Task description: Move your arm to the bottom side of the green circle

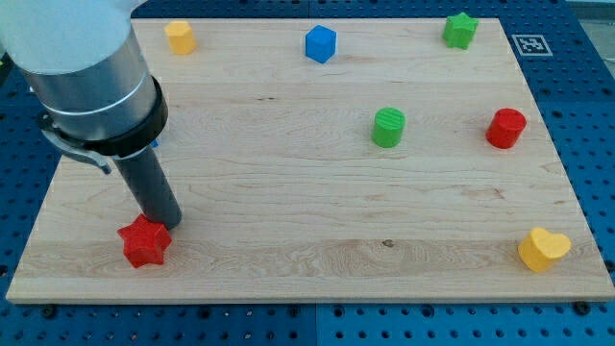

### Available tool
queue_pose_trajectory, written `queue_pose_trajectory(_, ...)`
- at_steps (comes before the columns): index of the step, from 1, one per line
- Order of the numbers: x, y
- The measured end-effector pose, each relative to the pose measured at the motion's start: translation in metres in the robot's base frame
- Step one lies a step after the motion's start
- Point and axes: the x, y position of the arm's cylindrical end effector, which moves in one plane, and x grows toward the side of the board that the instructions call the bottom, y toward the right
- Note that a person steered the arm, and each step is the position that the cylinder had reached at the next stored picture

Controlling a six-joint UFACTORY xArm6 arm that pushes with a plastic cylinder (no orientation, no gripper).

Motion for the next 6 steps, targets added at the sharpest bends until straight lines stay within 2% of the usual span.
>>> queue_pose_trajectory(4,0.001,0.021)
queue_pose_trajectory(6,0.001,0.059)
